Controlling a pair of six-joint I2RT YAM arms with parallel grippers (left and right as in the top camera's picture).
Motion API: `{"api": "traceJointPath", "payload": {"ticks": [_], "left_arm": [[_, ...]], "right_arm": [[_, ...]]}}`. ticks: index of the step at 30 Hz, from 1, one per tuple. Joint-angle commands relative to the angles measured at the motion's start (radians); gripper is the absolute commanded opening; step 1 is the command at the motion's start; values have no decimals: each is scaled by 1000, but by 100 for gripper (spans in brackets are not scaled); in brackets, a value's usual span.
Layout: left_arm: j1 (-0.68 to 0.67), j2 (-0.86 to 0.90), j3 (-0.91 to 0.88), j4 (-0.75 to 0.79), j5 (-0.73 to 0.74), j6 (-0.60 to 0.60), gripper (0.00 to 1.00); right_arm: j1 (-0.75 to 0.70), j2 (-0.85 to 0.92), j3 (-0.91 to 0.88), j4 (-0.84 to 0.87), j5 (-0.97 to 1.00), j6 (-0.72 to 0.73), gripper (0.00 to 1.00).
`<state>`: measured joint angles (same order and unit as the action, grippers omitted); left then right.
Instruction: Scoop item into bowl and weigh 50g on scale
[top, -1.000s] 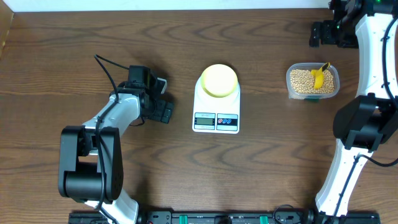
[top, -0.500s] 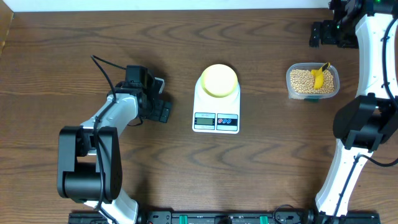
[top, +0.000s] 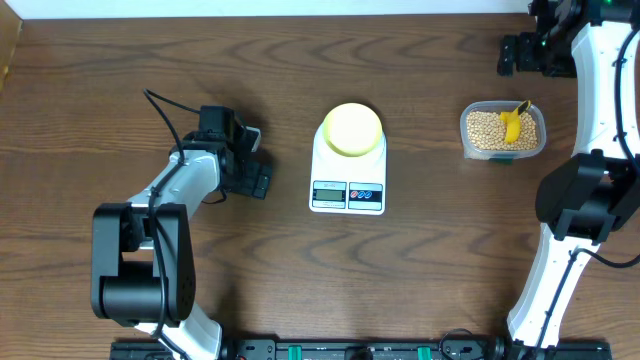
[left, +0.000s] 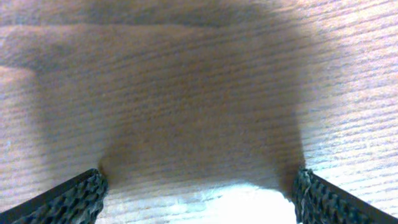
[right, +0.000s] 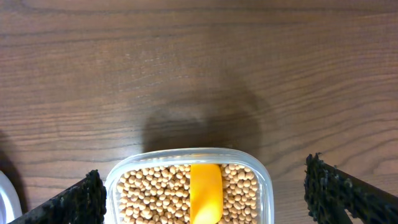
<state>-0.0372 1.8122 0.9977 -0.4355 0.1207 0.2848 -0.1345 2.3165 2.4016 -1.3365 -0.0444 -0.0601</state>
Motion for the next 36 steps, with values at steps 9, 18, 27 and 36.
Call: {"api": "traceJointPath", "payload": {"ticks": [9, 18, 27, 36], "left_arm": [[17, 80, -62, 67, -1, -62, 98], [-4, -127, 33, -203, 210, 2, 99], [-262, -391, 39, -380, 220, 216, 98], [-499, -286, 63, -257, 233, 212, 97]], "right_arm": [[-2, 0, 16, 1, 9, -1, 99], [-2, 0, 16, 1, 9, -1, 99], [-2, 0, 16, 1, 9, -1, 99], [-2, 0, 16, 1, 9, -1, 99]]}}
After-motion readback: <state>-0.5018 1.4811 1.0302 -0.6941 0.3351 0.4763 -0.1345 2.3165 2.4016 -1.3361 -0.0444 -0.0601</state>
